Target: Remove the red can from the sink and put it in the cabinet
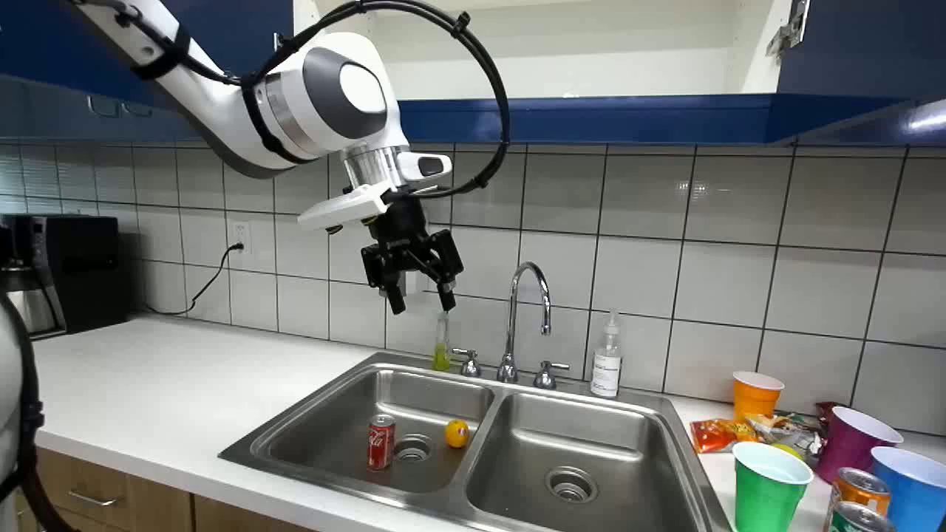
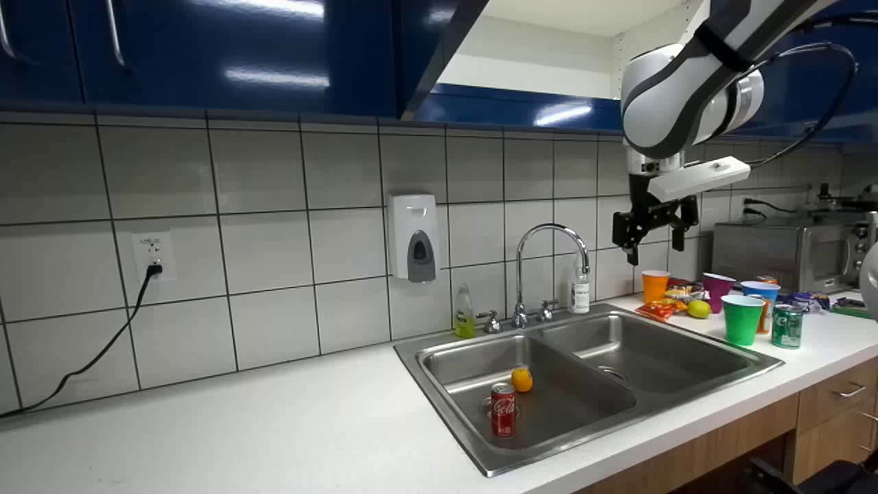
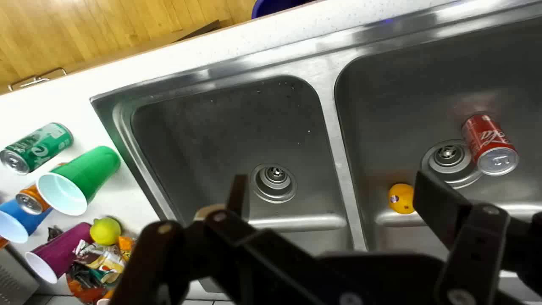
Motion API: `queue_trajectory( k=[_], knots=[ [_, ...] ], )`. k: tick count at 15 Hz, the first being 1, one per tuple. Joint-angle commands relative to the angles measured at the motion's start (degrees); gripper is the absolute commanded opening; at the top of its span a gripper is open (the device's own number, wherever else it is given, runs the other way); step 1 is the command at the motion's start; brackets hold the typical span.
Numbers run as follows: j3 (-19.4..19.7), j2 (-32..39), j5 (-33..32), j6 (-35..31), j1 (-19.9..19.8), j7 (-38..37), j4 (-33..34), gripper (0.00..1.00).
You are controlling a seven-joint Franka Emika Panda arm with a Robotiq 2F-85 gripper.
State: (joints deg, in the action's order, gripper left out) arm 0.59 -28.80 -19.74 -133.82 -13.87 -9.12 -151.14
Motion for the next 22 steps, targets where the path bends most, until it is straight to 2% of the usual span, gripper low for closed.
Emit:
queue_trajectory(
  k=[1, 10, 22],
  knots=[
    [0.4, 0.0, -0.2, 0.3, 0.4, -0.1, 0.1, 1.0],
    [0.3, 1.3, 0.2, -1.2, 1.0, -0.2, 0.1, 1.0],
    [1.3, 4.2, 10.9, -1.7, 8.7, 4.9, 1.0, 1.0]
  ],
)
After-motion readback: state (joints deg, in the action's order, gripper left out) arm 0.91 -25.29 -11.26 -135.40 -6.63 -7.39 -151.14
